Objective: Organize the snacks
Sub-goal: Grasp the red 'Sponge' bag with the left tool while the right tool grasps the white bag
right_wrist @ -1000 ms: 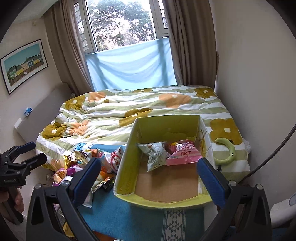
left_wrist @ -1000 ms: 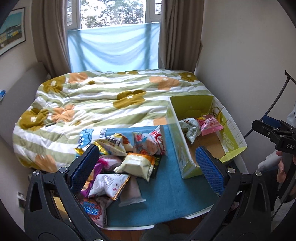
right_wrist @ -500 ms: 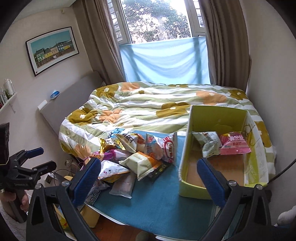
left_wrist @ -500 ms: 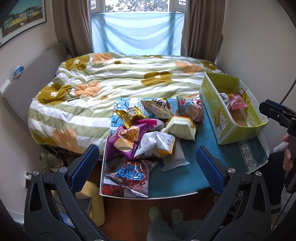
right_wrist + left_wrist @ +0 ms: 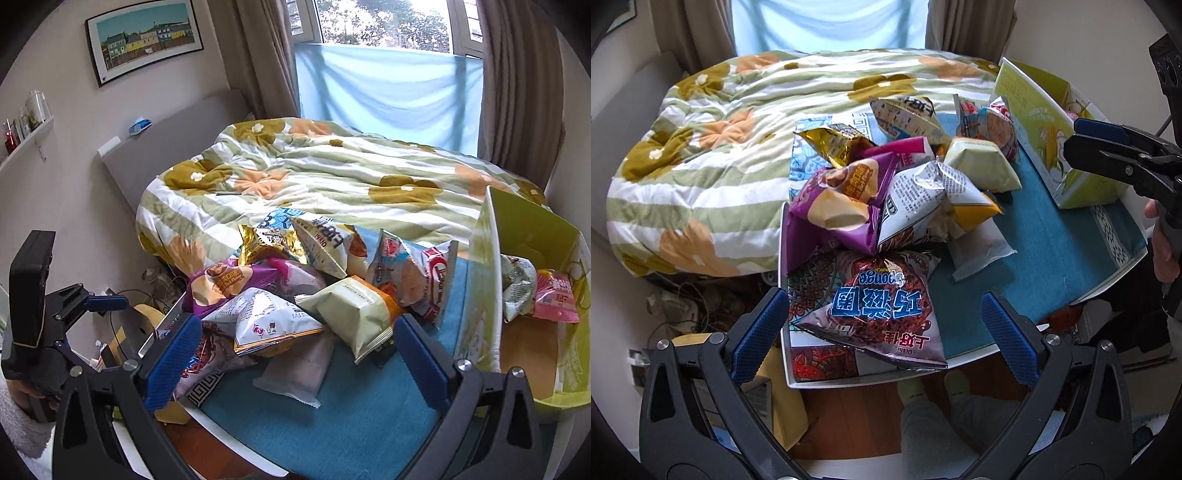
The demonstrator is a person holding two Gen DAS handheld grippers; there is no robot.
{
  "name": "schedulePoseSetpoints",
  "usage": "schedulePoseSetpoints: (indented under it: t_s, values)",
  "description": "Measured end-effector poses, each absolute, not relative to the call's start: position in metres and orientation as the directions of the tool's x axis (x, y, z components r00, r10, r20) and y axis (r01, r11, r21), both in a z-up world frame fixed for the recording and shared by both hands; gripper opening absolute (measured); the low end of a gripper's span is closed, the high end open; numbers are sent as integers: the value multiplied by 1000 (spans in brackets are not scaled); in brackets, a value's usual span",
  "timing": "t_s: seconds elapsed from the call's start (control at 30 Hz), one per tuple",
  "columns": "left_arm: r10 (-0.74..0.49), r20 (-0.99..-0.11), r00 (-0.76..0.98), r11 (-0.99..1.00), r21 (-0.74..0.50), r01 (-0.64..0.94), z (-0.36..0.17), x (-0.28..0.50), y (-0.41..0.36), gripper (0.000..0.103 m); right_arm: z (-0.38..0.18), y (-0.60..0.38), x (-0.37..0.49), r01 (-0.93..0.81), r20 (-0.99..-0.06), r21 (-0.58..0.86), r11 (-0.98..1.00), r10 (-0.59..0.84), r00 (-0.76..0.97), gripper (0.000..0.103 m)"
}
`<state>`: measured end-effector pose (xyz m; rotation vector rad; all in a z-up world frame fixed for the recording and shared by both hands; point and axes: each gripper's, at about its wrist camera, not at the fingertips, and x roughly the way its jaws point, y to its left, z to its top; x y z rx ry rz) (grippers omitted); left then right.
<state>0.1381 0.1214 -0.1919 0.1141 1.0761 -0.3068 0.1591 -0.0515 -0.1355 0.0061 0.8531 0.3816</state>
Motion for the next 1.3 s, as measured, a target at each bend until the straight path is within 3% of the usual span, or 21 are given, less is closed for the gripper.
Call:
schedulePoseSetpoints:
  t_s: [0.4,0.6,0.67,0.83,1.1,1.3]
  values:
    - [-202,-919,338,943,-89,321,-257,170,117,102,-203,-4,189,-493,-808,90,865,353,472,103]
    - [-210,-929,305,939,-105,326,-273,179,117,89,-225,13,205,-557,-831,45,830,341,440,103]
    - [-217,-931,292,935,-113,336,-276,180,116,77,-230,16,210,-574,-835,33,818,338,434,103]
    - [-195,-937,290,927,-80,367,-279,179,115,70,-243,28,218,-634,-852,-20,773,319,416,103]
    - [-209,-938,276,926,-99,363,-278,178,129,66,-258,45,222,-714,-869,-78,695,304,390,90]
    - [-193,-941,278,933,-88,349,-277,175,129,65,-261,46,219,-728,-872,-112,677,284,399,71]
